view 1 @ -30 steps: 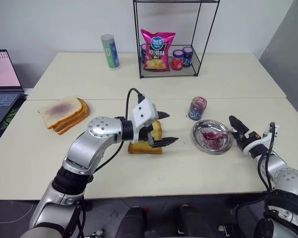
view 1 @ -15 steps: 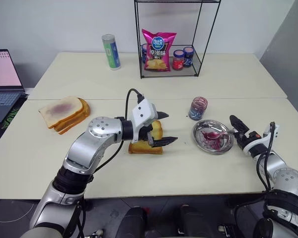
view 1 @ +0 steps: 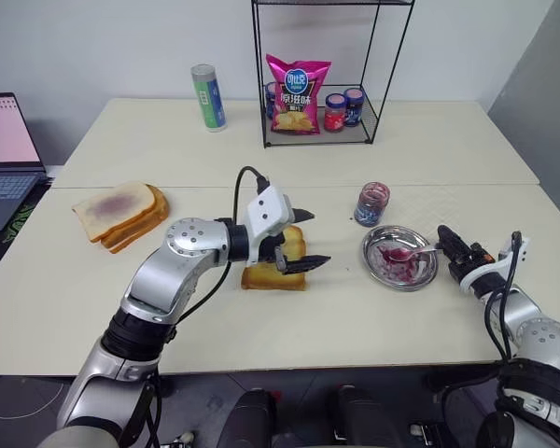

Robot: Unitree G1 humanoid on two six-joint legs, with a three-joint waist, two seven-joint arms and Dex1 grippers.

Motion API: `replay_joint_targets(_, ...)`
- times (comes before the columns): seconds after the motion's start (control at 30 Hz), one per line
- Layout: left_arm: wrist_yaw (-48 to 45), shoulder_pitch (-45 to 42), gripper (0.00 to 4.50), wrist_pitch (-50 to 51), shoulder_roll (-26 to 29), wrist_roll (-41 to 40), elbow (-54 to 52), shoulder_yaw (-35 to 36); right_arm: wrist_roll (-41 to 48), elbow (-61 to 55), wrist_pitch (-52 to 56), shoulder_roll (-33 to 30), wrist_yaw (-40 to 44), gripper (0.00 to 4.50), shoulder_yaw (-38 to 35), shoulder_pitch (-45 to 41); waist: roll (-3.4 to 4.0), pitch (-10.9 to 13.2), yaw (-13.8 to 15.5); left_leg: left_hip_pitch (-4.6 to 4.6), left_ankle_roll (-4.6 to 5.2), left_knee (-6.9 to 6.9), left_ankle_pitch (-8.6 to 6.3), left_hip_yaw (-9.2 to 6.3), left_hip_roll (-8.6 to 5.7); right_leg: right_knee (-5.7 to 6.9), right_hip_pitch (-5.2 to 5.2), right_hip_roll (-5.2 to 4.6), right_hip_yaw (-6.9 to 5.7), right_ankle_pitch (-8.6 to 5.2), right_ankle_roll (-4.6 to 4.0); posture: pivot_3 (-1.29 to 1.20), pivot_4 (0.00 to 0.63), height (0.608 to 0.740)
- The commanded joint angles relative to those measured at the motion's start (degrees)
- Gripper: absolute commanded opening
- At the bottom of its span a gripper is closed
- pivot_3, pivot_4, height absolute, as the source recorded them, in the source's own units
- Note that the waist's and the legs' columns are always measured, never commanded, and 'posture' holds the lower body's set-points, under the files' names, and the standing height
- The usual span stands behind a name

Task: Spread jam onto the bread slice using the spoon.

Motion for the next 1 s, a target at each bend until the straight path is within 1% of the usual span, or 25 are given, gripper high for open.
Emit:
replay_joint_targets(0.03,-0.6,-1.2,4.5,-1.3,0.1,0.4,-0.3,0.5,1.9,-3.1,0.2,-0.8,-0.3,0.43,-1.2,0.4,0.0,0.0,0.0,0.0,0.0,0.0,0.0,0.0,0.0,0.0,0.0,0.0,0.0,0.0,0.0,0.0,0.15,0.74)
replay_joint_targets(0.07,-0.8,-1.4,4.5,-1.5,0.2,0.5,0.0,0.6,2.0,-3.5,0.3,-0.8,-0.3,0.18,-1.1,0.5,0.0,0.0,0.0,0.0,0.0,0.0,0.0,0.0,0.0,0.0,0.0,0.0,-0.01,0.0,0.0,0.0,0.15,0.74)
replay_joint_targets(0.1,-0.9,-1.6,4.5,-1.6,0.2,0.6,0.2,0.6,2.1,-3.8,0.4,-0.8,-0.4,0.03,-1.0,0.6,0.0,0.0,0.0,0.0,0.0,0.01,0.0,0.0,0.0,0.0,0.0,0.0,-0.01,0.0,0.0,0.0,0.15,0.74)
replay_joint_targets(0.27,-1.3,-2.1,4.5,-2.4,0.1,0.9,1.5,1.1,2.8,-6.1,0.7,-1.4,-0.9,0.01,-0.3,0.3,0.01,0.0,0.0,-0.01,0.0,0.01,0.0,0.0,0.0,0.0,-0.01,0.0,-0.01,0.0,0.0,0.0,0.15,0.74)
replay_joint_targets(0.37,-0.9,-2.1,4.5,-2.2,-0.1,0.6,1.7,1.6,3.2,-11.3,2.6,-3.3,-1.0,0.01,1.4,0.0,0.04,0.0,0.0,-0.01,0.0,-0.01,0.0,0.0,0.0,0.0,-0.02,0.0,0.0,0.0,0.0,0.0,0.15,0.74)
replay_joint_targets(0.47,-0.7,-0.4,4.5,-1.1,0.5,-0.4,0.4,2.5,6.1,-15.6,5.3,-6.0,-1.8,0.01,1.4,-0.9,0.22,0.1,0.0,-0.07,0.0,0.0,0.0,0.03,-0.01,0.0,-0.09,-0.01,0.01,0.0,0.01,0.0,0.15,0.74)
replay_joint_targets(0.57,-1.0,1.7,4.5,-0.5,1.2,-2.0,-1.0,4.3,10.1,-17.5,7.6,-8.6,-3.9,0.01,0.1,-2.6,0.25,0.1,-0.1,-0.07,0.0,-0.02,0.0,0.01,0.01,-0.01,-0.08,-0.01,0.0,0.0,0.01,0.0,0.15,0.74)
replay_joint_targets(0.7,1.1,1.9,4.5,1.1,-1.4,-6.2,-1.4,8.6,12.6,-17.7,7.8,-10.7,-6.7,0.01,0.5,-7.0,0.25,0.1,0.0,-0.1,0.0,0.01,0.0,-0.07,0.03,0.0,-0.08,-0.01,-0.06,-0.01,-0.01,0.0,0.15,0.74)
replay_joint_targets(0.8,3.2,1.1,4.5,0.5,-3.1,-6.6,-0.4,10.2,11.3,-16.2,6.1,-10.9,-8.1,0.01,2.2,-12.3,0.27,0.1,0.0,-0.13,0.01,0.09,0.0,-0.01,0.01,-0.01,-0.09,-0.02,-0.02,0.02,0.04,0.0,0.15,0.74)
replay_joint_targets(1.0,7.0,-1.4,4.5,-1.3,-6.1,-5.5,2.7,10.5,3.4,-10.3,1.8,-12.2,-6.2,0.01,7.3,-21.4,0.27,0.1,0.0,-0.17,0.01,0.08,0.0,-0.05,-0.01,-0.03,-0.09,0.17,-0.05,0.03,0.05,0.0,0.15,0.74)
